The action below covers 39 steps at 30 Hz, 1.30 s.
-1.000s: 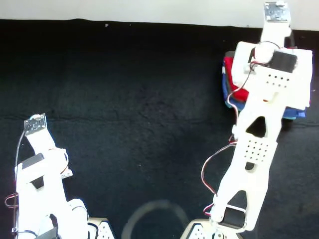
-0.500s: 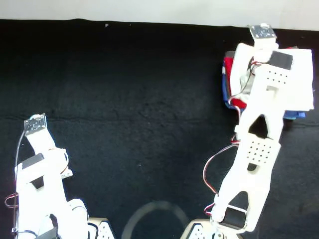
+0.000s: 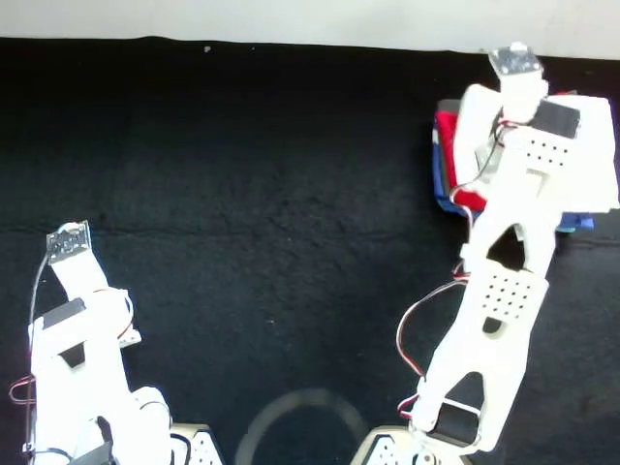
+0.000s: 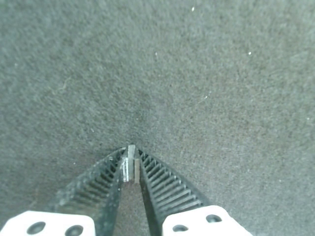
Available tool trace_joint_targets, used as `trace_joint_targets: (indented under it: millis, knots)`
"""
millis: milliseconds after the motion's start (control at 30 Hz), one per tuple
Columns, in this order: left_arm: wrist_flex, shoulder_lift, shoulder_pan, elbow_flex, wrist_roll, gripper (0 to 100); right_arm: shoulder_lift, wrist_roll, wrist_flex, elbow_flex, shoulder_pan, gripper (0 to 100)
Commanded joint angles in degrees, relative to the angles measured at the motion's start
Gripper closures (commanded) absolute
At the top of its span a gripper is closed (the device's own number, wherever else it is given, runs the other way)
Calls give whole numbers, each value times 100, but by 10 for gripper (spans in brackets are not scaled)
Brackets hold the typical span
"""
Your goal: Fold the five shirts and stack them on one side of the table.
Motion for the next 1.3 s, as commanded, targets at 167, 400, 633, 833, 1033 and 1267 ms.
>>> trace_joint_targets:
  millis: [167, 400, 633, 833, 1033, 1267]
  knots:
    - [-114, -66, -13, 13, -26, 990, -2712, -343, 75, 295, -48, 991]
    - [-114, -66, -13, 13, -35, 989, -6018, -668, 57, 4347, -356, 991]
    - [-114, -66, -13, 13, -35, 990, -8971, -703, -1710, 9895, -1121, 991]
    - [-88, -75, -4, -13, -35, 987, -11442, -712, -4796, 13859, -1130, 989]
    - [9, -215, -40, -127, -35, 990, -13569, -695, -5534, 16022, -1130, 989]
    - [1820, -1895, -40, -409, -35, 990, -14888, -677, -5534, 17578, -1121, 990]
